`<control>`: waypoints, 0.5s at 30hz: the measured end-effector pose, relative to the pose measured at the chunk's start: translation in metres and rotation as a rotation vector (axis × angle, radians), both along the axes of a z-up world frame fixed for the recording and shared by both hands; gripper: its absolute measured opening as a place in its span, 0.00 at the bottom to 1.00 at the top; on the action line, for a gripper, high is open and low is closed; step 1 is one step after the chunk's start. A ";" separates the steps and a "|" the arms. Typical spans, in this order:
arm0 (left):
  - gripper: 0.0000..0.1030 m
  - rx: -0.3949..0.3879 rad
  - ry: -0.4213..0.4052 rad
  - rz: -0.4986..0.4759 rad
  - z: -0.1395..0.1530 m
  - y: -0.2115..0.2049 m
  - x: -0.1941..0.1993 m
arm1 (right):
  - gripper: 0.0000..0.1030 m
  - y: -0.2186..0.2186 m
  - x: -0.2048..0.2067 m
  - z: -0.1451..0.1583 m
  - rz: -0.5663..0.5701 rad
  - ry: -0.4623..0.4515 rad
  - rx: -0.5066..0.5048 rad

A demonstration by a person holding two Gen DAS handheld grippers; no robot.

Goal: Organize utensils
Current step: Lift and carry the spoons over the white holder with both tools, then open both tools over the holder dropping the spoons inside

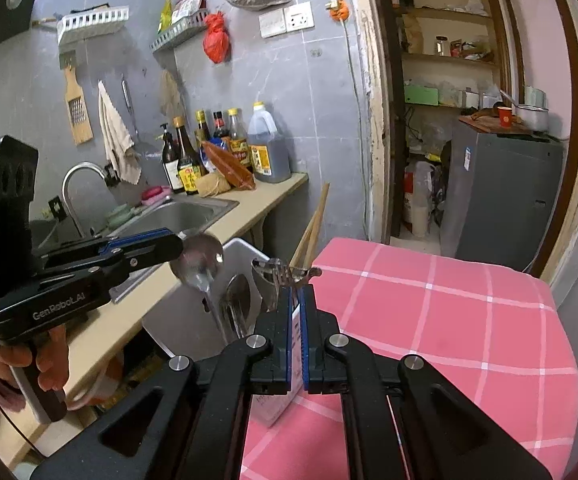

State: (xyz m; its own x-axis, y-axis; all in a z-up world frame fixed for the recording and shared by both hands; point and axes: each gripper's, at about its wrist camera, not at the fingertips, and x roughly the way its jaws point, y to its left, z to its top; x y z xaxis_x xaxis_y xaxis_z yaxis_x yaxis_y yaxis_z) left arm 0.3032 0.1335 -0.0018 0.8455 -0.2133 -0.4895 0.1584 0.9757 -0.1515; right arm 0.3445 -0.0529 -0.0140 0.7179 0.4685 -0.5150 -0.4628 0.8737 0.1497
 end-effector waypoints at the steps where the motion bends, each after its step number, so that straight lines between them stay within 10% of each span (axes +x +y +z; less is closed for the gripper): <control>1: 0.24 -0.009 -0.011 0.001 0.002 0.000 -0.002 | 0.06 -0.003 -0.002 0.002 -0.012 -0.009 0.007; 15: 0.83 -0.057 -0.116 0.024 0.024 -0.029 -0.030 | 0.79 -0.078 -0.063 0.036 -0.292 -0.175 0.058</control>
